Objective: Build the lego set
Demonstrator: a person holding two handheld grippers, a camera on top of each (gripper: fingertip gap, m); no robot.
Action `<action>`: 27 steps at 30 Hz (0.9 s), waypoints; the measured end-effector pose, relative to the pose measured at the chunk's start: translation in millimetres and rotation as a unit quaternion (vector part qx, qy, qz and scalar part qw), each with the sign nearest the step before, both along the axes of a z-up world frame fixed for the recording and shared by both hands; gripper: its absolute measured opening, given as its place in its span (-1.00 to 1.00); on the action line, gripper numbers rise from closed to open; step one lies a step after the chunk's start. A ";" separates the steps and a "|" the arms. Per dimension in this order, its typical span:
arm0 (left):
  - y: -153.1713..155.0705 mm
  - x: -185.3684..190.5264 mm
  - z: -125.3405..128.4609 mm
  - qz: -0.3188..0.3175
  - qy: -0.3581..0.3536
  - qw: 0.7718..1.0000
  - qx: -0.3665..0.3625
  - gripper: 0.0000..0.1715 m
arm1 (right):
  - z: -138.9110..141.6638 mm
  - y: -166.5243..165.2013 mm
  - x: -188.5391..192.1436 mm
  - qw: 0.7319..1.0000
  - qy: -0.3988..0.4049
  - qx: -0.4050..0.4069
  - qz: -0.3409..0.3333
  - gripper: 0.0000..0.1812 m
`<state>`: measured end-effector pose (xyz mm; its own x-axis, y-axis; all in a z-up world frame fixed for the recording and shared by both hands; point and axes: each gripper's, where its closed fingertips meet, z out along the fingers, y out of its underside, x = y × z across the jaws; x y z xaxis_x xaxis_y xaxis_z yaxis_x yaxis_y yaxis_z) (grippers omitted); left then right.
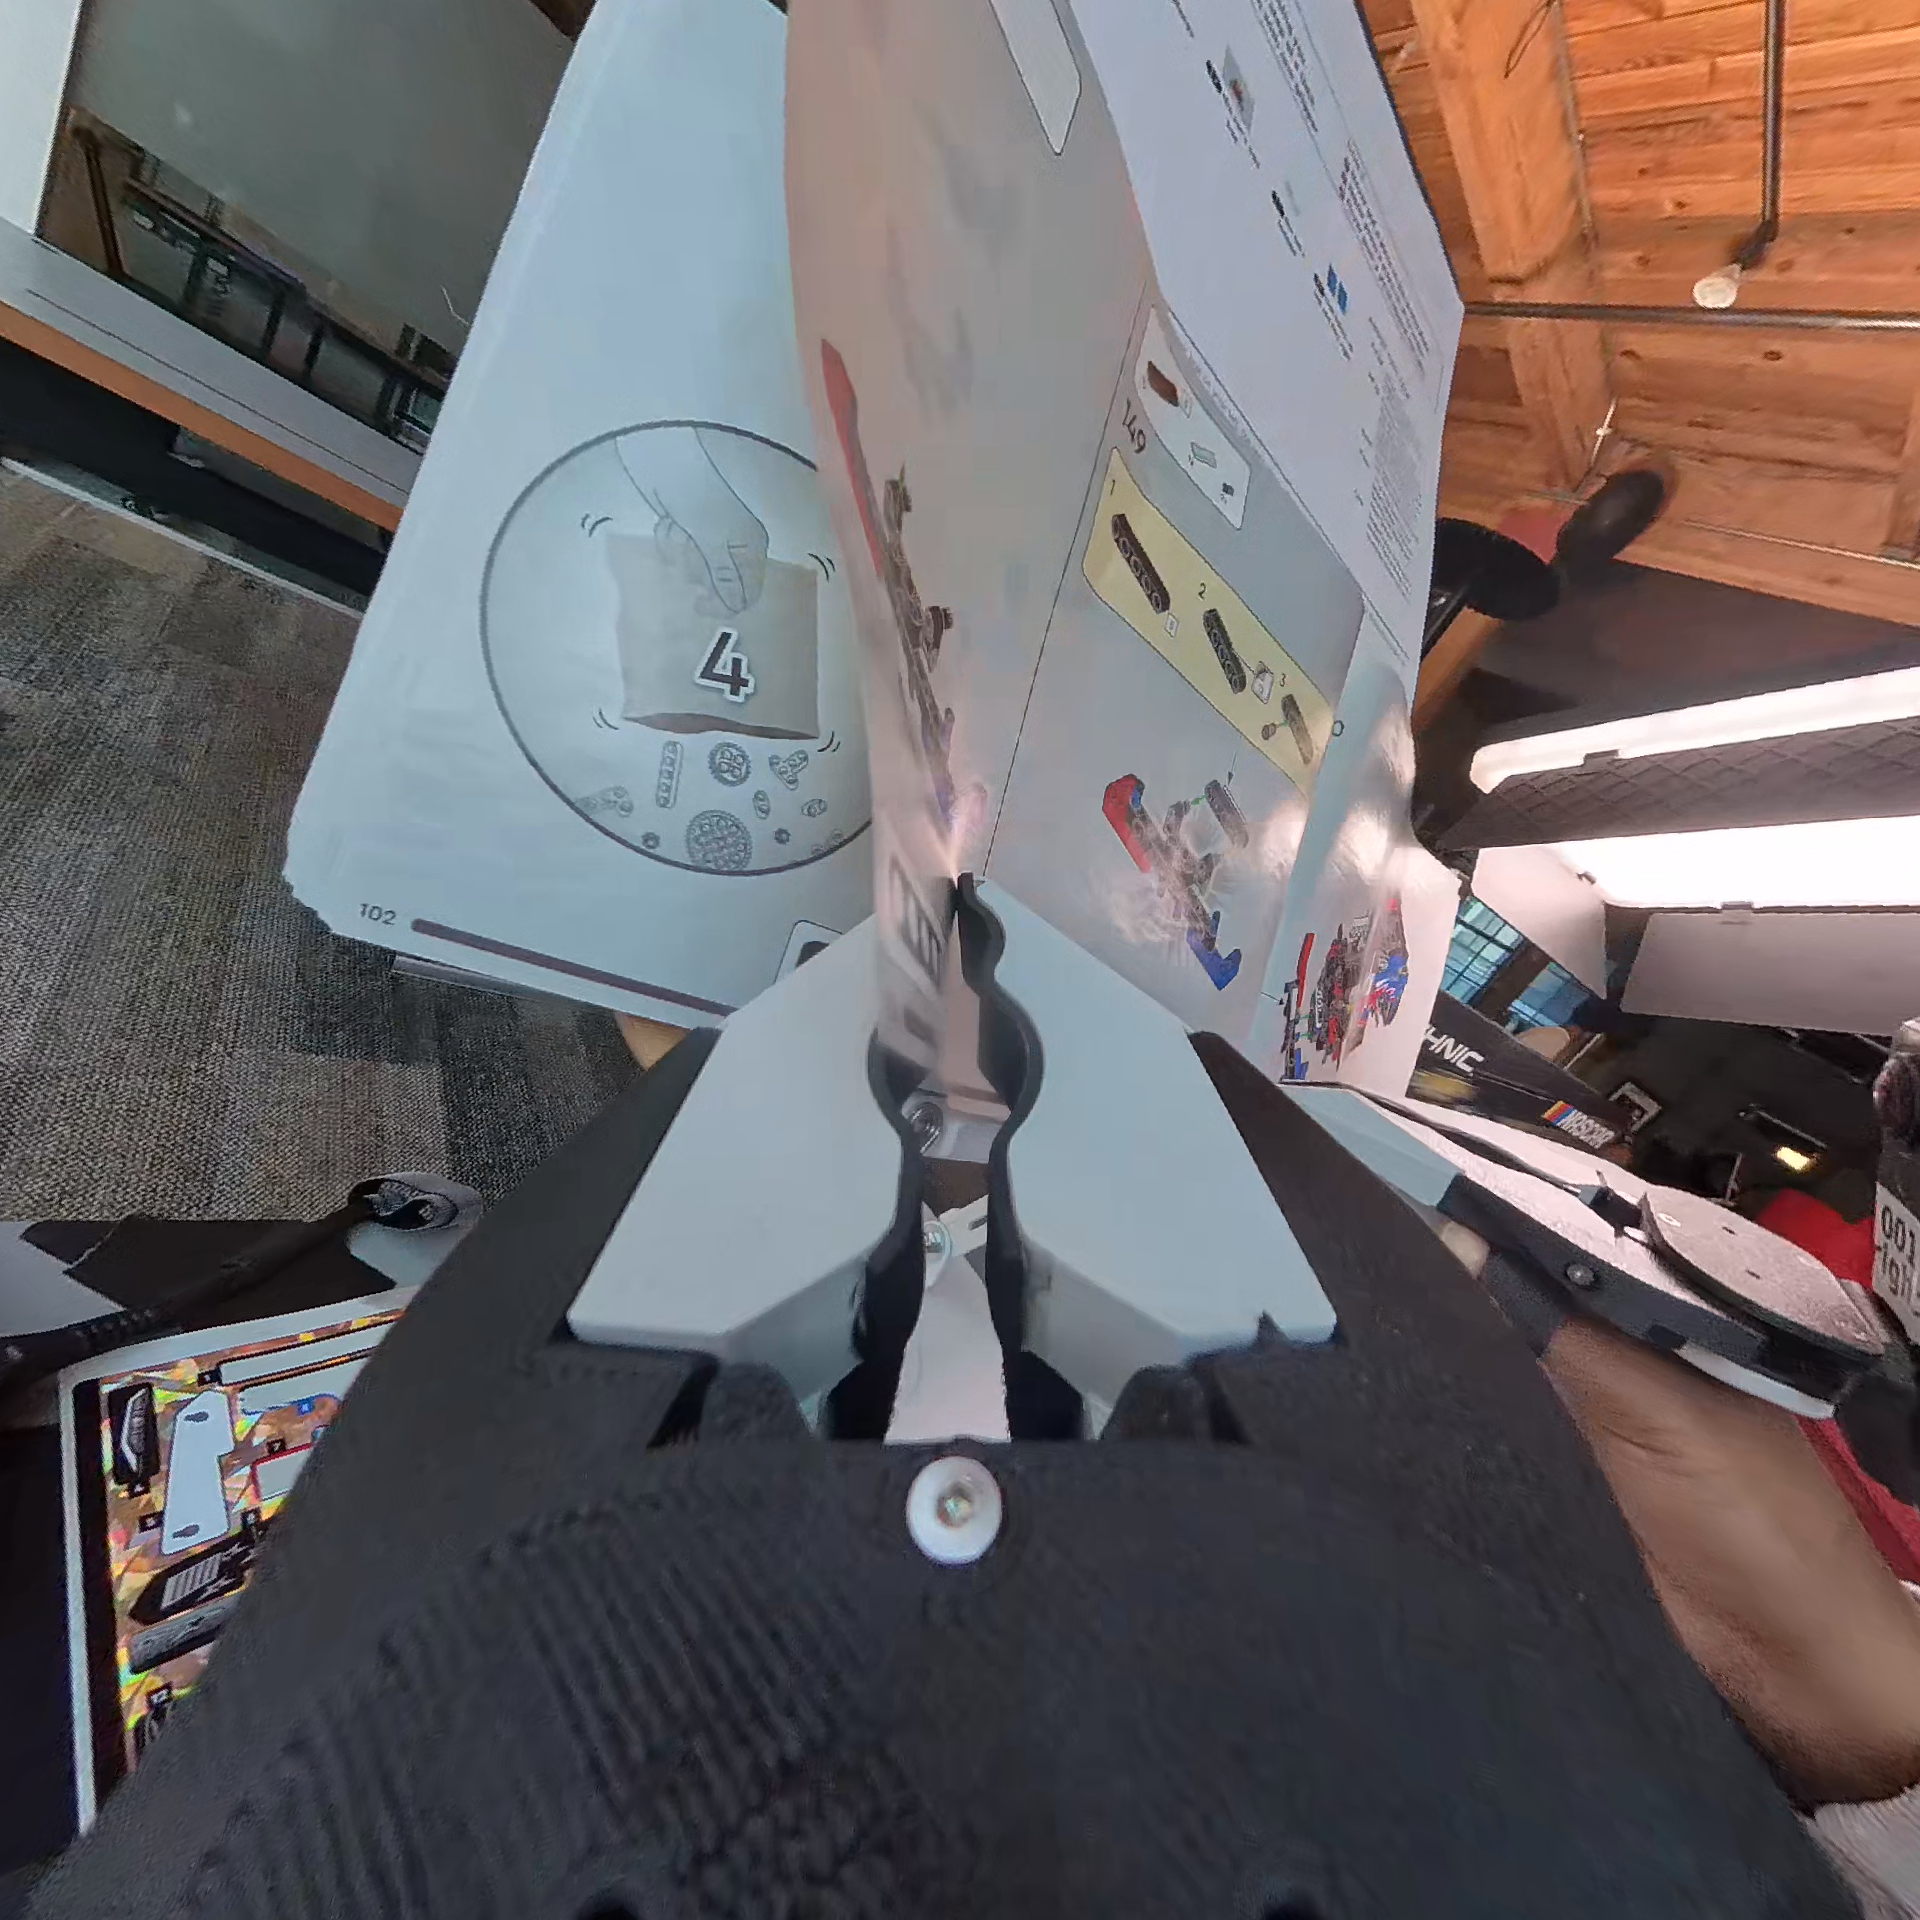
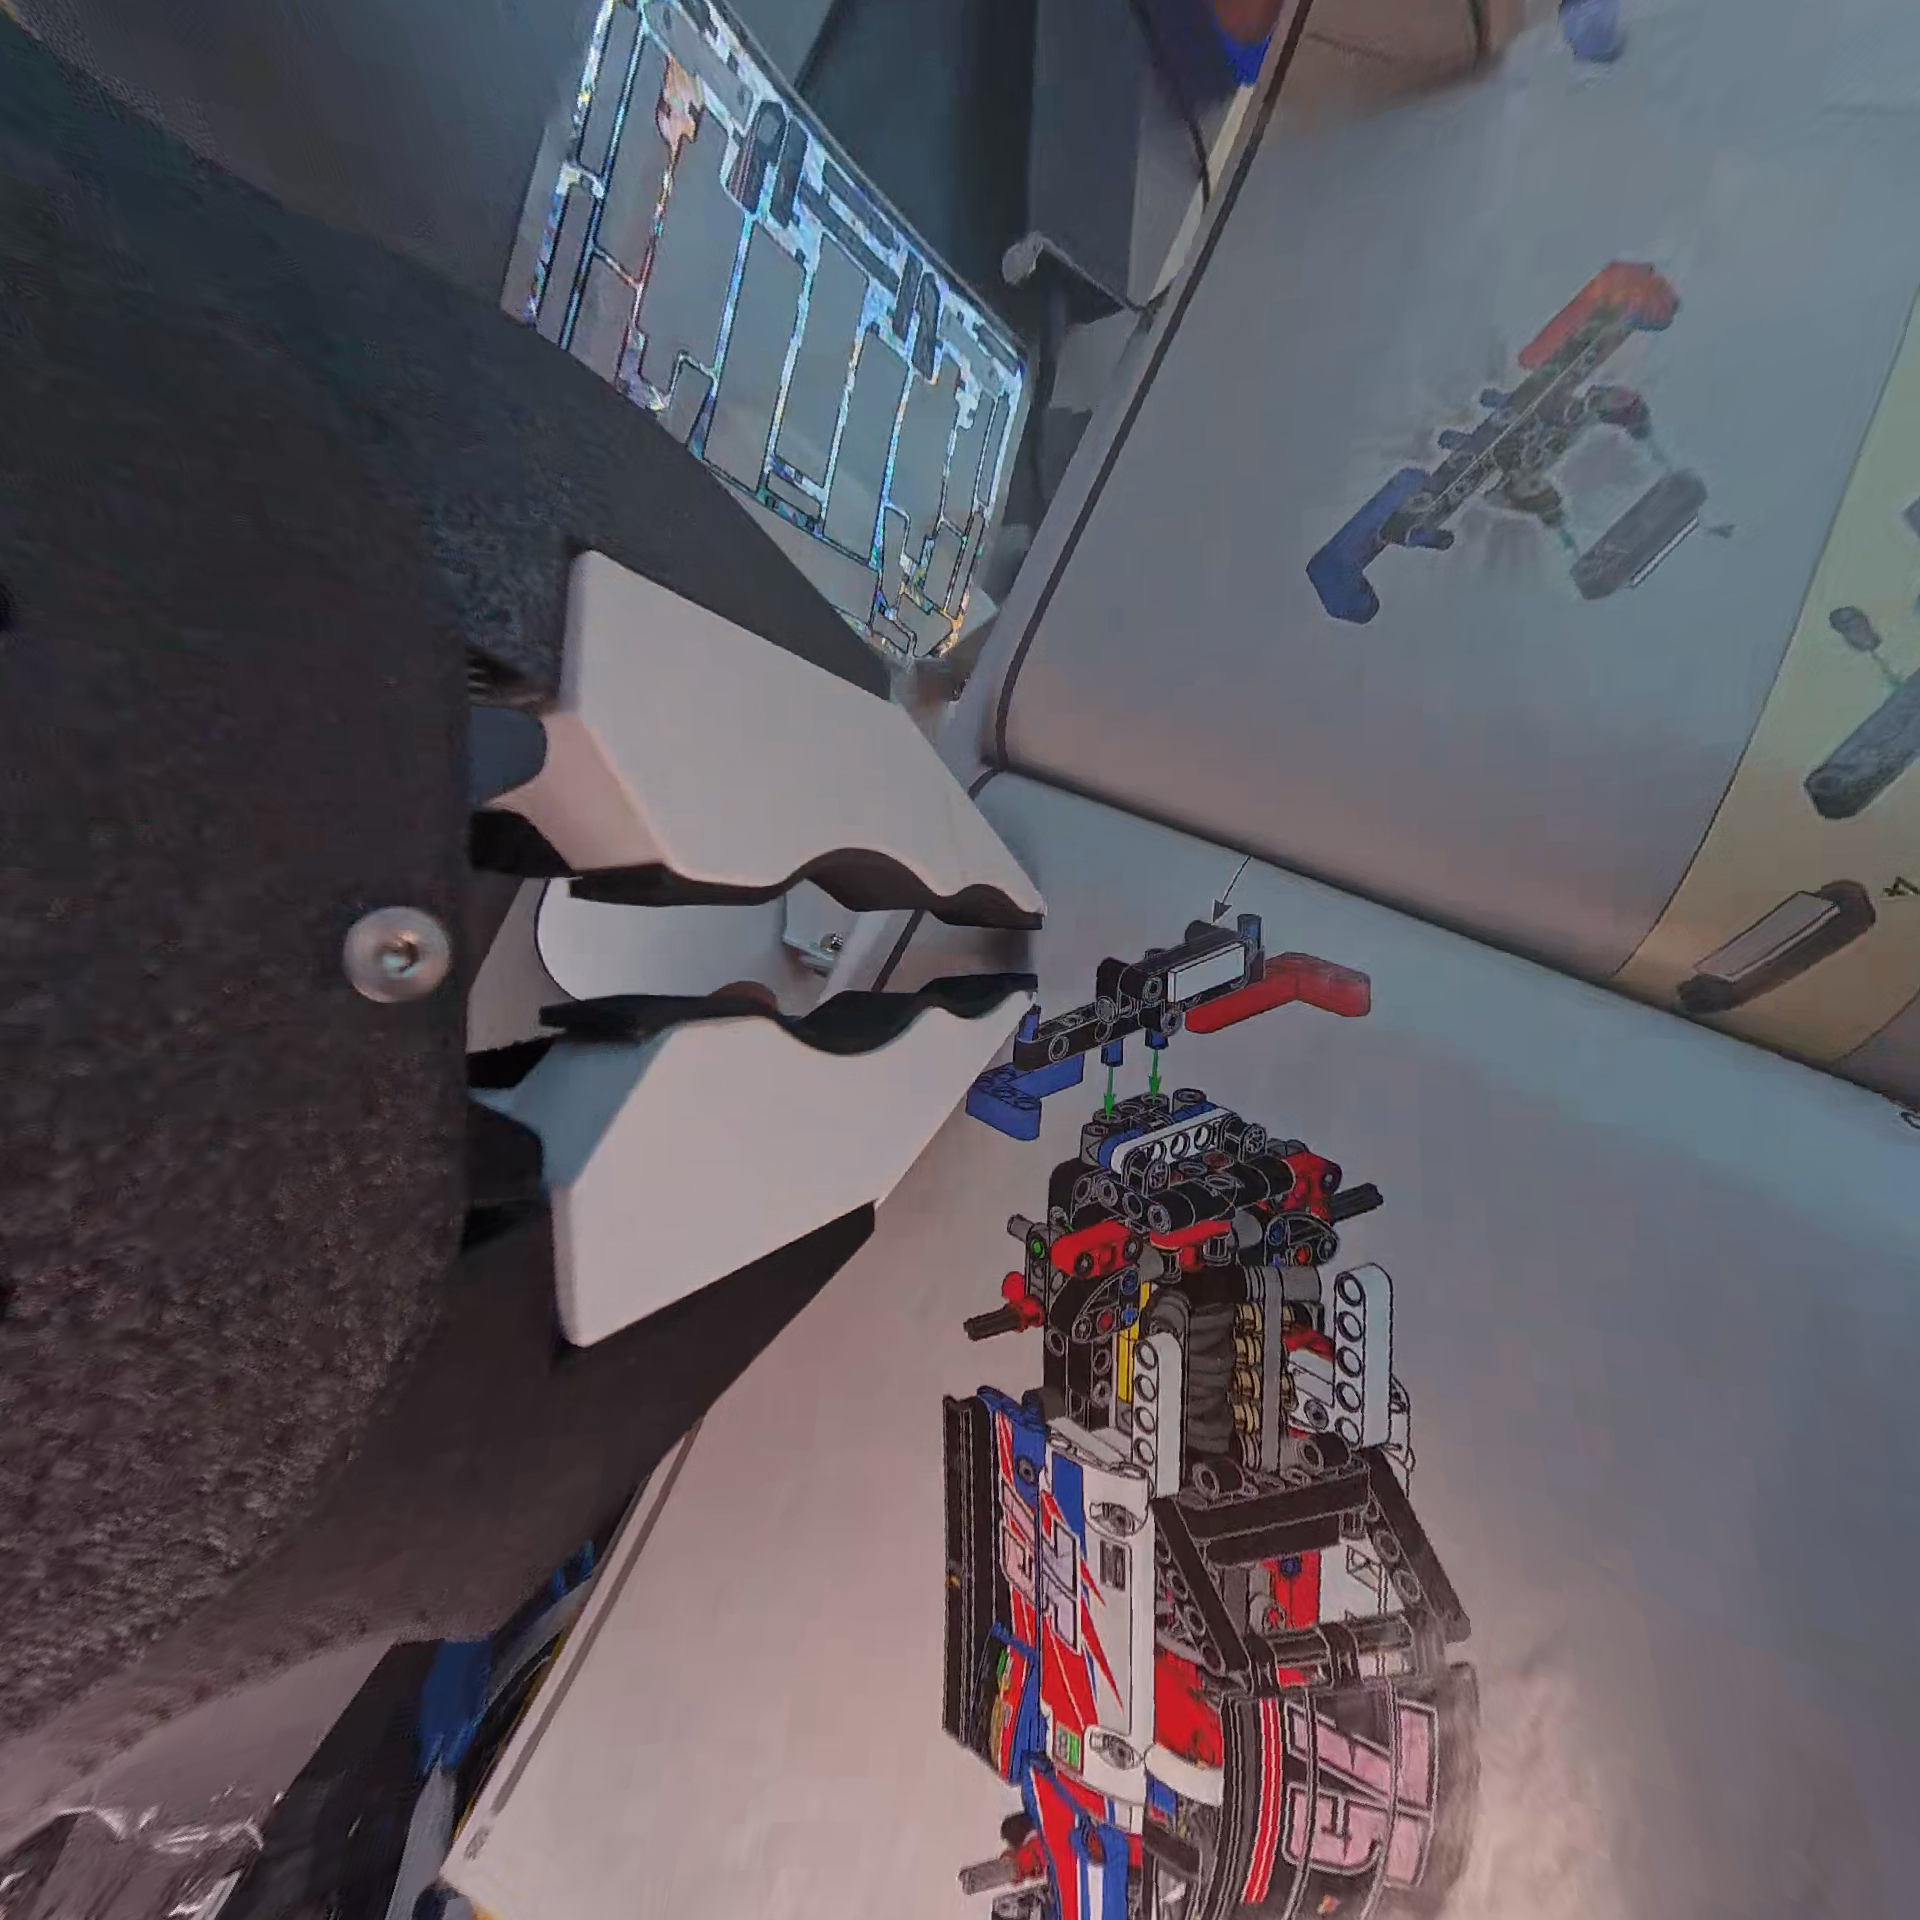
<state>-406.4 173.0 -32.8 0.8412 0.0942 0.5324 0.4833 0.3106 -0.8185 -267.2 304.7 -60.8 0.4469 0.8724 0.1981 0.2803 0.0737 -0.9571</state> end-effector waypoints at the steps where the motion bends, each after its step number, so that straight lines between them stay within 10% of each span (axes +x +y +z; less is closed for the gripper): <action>1: -0.3 -1.7 -2.3 0.001 0.004 1.000 -0.004 -1.00 | 0.1 4.1 -0.6 1.000 -0.003 -0.003 -0.002 -0.98; 10: 1.6 -14.6 -16.4 -0.001 -0.008 1.000 -0.021 -1.00 | 5.7 2.4 -14.2 0.999 -0.030 -0.036 -0.008 -0.47; 18: -8.1 -14.2 -31.6 -0.007 -0.008 0.999 -0.038 -0.96 | 7.2 23.1 -21.1 0.997 0.012 -0.004 -0.071 -0.45; 27: -13.0 -3.2 -56.8 -0.029 -0.049 0.998 -0.025 -0.83 | 6.7 23.0 -18.5 0.998 0.042 -0.046 0.004 -0.38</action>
